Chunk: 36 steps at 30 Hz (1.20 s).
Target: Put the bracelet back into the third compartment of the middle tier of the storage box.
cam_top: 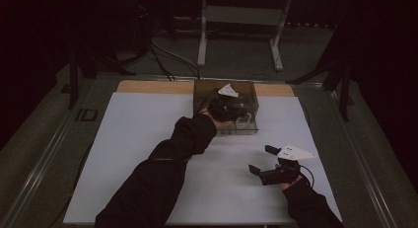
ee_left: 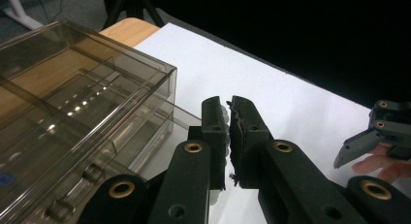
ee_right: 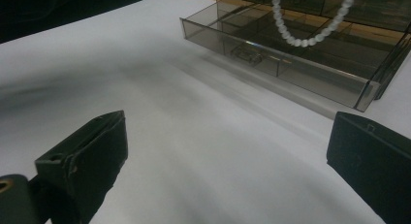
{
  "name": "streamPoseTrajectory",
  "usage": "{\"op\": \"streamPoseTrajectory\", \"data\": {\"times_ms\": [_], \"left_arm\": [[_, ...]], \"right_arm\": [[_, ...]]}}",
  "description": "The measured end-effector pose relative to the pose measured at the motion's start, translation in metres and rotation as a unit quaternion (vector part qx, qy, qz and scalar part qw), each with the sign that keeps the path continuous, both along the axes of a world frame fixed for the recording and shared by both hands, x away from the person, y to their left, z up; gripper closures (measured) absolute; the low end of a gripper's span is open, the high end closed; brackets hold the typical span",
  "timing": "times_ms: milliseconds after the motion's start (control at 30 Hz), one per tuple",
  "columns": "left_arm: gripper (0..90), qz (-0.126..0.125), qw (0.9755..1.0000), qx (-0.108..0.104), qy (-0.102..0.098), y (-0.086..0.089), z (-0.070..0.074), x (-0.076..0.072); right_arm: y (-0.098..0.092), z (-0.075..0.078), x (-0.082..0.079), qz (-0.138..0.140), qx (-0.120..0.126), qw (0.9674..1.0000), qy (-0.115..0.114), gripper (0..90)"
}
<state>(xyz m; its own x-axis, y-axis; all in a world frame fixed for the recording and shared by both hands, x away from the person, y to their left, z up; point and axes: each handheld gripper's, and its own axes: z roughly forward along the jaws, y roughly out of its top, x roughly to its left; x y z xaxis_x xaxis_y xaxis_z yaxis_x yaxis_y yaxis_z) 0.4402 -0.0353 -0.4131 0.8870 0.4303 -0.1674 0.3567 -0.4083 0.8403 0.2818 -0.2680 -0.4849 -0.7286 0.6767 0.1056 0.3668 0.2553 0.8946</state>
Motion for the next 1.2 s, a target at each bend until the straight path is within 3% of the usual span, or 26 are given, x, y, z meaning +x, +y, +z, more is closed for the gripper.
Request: {"op": "streamPoseTrajectory", "data": {"times_ms": [100, 400, 600, 733, 800, 933, 1200], "left_arm": [[86.9, 0.003, 1.0000, -0.005, -0.003, -0.001, -0.001, 0.002], [86.9, 0.017, 0.9998, 0.014, 0.001, -0.009, -0.010, 0.013], [86.8, 0.019, 0.9997, 0.005, 0.011, -0.014, -0.016, 0.016], [86.3, 0.023, 0.9997, 0.012, 0.005, -0.017, -0.021, 0.017], [72.5, 0.031, 0.9994, 0.017, 0.003, -0.017, -0.023, 0.017], [61.7, 0.031, 0.9994, 0.010, 0.008, -0.015, -0.022, 0.017], [49.5, 0.028, 0.9996, 0.000, -0.002, -0.012, -0.012, 0.010]], "right_arm": [[0.000, 0.000, 0.000, -0.001, 0.001, 1.0000, 0.000, 1.6], [-0.002, 0.000, 0.000, 0.000, 0.003, 1.0000, -0.001, 1.6], [-0.003, 0.000, 0.000, -0.002, 0.005, 1.0000, 0.000, 1.7], [-0.003, 0.000, 0.000, -0.002, 0.005, 1.0000, 0.001, 1.6], [-0.003, 0.000, -0.001, -0.002, 0.005, 1.0000, 0.000, 1.6], [-0.004, 0.000, 0.000, -0.002, 0.005, 1.0000, 0.000, 1.7], [-0.004, 0.000, 0.000, -0.001, 0.005, 1.0000, 0.001, 1.7]]}}
